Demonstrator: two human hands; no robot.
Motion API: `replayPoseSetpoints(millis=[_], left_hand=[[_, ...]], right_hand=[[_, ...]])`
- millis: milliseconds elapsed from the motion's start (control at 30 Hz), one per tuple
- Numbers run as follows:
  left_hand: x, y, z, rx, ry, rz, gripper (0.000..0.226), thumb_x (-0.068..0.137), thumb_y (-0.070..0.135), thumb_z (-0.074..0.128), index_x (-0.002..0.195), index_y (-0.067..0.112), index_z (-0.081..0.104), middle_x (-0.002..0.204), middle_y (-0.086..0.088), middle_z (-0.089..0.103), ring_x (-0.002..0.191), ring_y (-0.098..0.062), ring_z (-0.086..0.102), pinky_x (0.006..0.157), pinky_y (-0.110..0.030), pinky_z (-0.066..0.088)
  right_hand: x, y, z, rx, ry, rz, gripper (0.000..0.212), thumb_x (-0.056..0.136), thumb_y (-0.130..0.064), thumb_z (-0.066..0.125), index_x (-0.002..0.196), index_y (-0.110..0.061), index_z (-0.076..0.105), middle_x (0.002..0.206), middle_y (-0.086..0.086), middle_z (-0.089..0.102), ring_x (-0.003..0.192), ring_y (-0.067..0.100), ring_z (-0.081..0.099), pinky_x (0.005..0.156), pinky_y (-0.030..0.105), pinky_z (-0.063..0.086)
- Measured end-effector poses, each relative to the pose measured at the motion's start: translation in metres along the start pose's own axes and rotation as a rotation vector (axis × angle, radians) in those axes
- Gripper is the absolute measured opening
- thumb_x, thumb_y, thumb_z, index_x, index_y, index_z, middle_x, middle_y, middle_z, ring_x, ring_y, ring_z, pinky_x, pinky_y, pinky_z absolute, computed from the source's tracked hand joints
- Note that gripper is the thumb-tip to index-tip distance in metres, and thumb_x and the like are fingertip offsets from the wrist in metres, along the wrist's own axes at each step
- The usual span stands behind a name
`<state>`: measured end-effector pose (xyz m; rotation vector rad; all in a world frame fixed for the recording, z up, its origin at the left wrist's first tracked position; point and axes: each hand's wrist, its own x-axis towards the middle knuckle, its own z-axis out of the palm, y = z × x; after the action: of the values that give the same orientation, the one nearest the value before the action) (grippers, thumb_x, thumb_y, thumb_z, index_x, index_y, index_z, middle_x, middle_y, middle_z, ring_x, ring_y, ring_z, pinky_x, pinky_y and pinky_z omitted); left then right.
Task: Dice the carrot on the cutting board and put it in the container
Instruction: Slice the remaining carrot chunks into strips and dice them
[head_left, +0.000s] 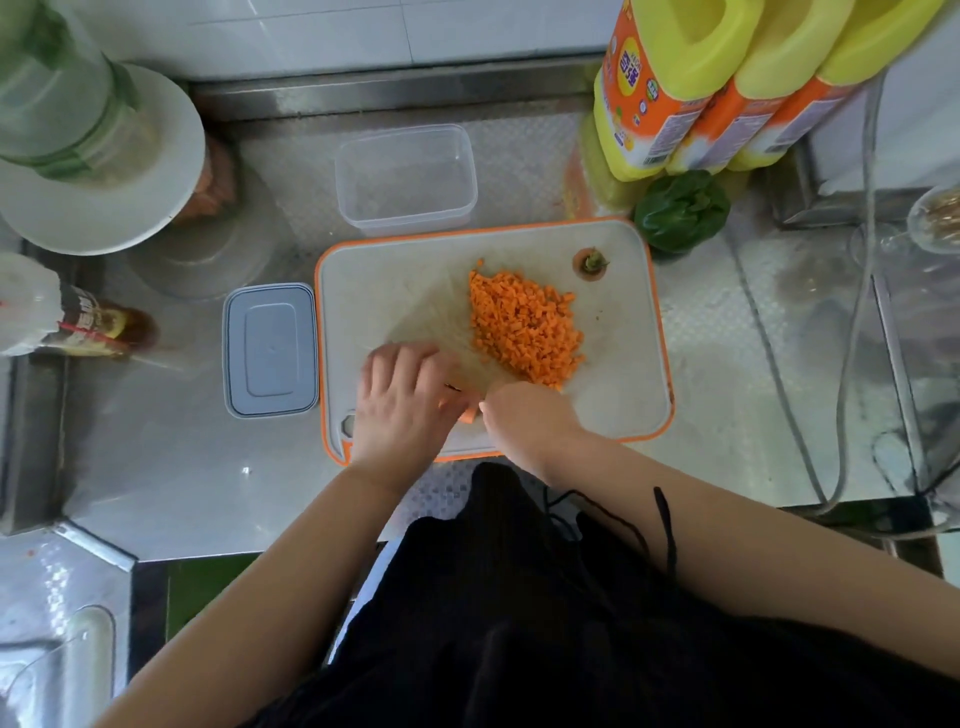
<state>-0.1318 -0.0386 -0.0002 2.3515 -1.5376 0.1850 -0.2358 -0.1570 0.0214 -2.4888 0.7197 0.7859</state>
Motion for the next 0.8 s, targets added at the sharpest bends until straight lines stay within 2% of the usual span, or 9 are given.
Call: replayPoseSetpoints(millis=[67, 167, 300, 467, 533, 633, 667, 733, 800], left_hand=[[0.019, -0.002, -0.005, 0.083, -0.311, 0.043, 0.051, 0.091, 0.054, 0.035, 0.091, 0.016, 0.069, 0.097, -0.003, 0.063, 0.101, -0.030, 0.053, 0.109, -0.045, 0.021], [0.041, 0.002, -0.009, 0.236, -0.689, 0.092, 0.074, 0.095, 0.054, 0.001, 0.104, 0.021, 0.067, 0.108, 0.003, 0.062, 0.112, -0.023, 0.050, 0.113, -0.044, 0.010], [0.056, 0.009, -0.010, 0.273, -0.830, 0.107, 0.067, 0.102, 0.048, 0.006, 0.114, 0.020, 0.065, 0.120, 0.000, 0.061, 0.120, -0.022, 0.046, 0.113, -0.047, 0.016], [0.070, 0.016, -0.016, 0.283, -0.941, 0.060, 0.078, 0.098, 0.057, 0.001, 0.112, 0.017, 0.066, 0.118, -0.006, 0.063, 0.123, -0.025, 0.043, 0.112, -0.049, 0.018], [0.069, 0.014, -0.020, 0.208, -0.718, 0.070, 0.073, 0.097, 0.057, 0.007, 0.105, 0.015, 0.066, 0.110, -0.007, 0.064, 0.115, -0.028, 0.048, 0.105, -0.044, 0.026], [0.042, 0.006, -0.029, -0.072, 0.074, 0.096, 0.028, 0.102, 0.029, 0.046, 0.093, 0.008, 0.062, 0.094, -0.013, 0.063, 0.088, -0.034, 0.056, 0.081, -0.041, 0.043], [0.028, 0.003, -0.029, -0.163, 0.237, 0.083, 0.016, 0.100, 0.019, 0.054, 0.094, 0.007, 0.060, 0.092, -0.015, 0.063, 0.084, -0.034, 0.055, 0.077, -0.040, 0.045], [0.000, -0.001, -0.020, -0.239, 0.257, 0.030, 0.004, 0.097, 0.012, 0.059, 0.097, 0.009, 0.057, 0.092, -0.016, 0.061, 0.083, -0.032, 0.053, 0.073, -0.037, 0.047], [-0.023, -0.003, -0.002, -0.215, 0.119, -0.041, 0.005, 0.093, 0.014, 0.061, 0.096, 0.010, 0.059, 0.094, -0.013, 0.060, 0.084, -0.031, 0.053, 0.067, -0.040, 0.050]], right_hand=[[-0.004, 0.000, 0.003, -0.051, 0.042, -0.038, 0.024, 0.092, -0.003, 0.041, 0.112, -0.008, 0.053, 0.063, -0.002, 0.035, 0.057, 0.021, 0.044, 0.047, 0.032, 0.031], [-0.007, -0.001, 0.003, -0.073, 0.057, -0.057, 0.041, 0.092, -0.002, 0.041, 0.133, -0.005, 0.040, 0.063, -0.002, 0.035, 0.051, 0.017, 0.037, 0.043, 0.029, 0.024], [-0.012, 0.000, 0.003, -0.063, 0.096, -0.055, 0.047, 0.092, -0.002, 0.042, 0.139, -0.005, 0.035, 0.062, -0.003, 0.036, 0.048, 0.015, 0.035, 0.041, 0.029, 0.023], [-0.017, 0.001, 0.001, -0.036, 0.157, -0.056, 0.033, 0.097, -0.011, 0.040, 0.129, -0.005, 0.045, 0.059, -0.004, 0.030, 0.046, 0.017, 0.033, 0.042, 0.027, 0.020], [-0.020, 0.003, -0.004, -0.002, 0.141, -0.063, 0.023, 0.100, -0.018, 0.039, 0.112, -0.006, 0.054, 0.060, -0.003, 0.033, 0.050, 0.019, 0.037, 0.044, 0.028, 0.024], [-0.023, 0.010, -0.011, 0.095, 0.105, -0.030, 0.033, 0.103, -0.030, 0.035, 0.080, -0.010, 0.047, 0.060, -0.001, 0.043, 0.050, 0.016, 0.041, 0.045, 0.029, 0.030], [-0.024, 0.013, -0.012, 0.117, 0.104, -0.022, 0.035, 0.103, -0.032, 0.034, 0.078, -0.012, 0.045, 0.060, -0.001, 0.044, 0.051, 0.017, 0.043, 0.047, 0.029, 0.032], [-0.024, 0.016, -0.014, 0.142, 0.099, -0.006, 0.030, 0.103, -0.034, 0.034, 0.082, -0.014, 0.043, 0.063, -0.003, 0.043, 0.059, 0.019, 0.047, 0.051, 0.030, 0.035], [-0.025, 0.017, -0.012, 0.140, 0.082, -0.008, 0.027, 0.103, -0.033, 0.035, 0.086, -0.015, 0.045, 0.065, -0.003, 0.043, 0.062, 0.020, 0.046, 0.051, 0.030, 0.032]])
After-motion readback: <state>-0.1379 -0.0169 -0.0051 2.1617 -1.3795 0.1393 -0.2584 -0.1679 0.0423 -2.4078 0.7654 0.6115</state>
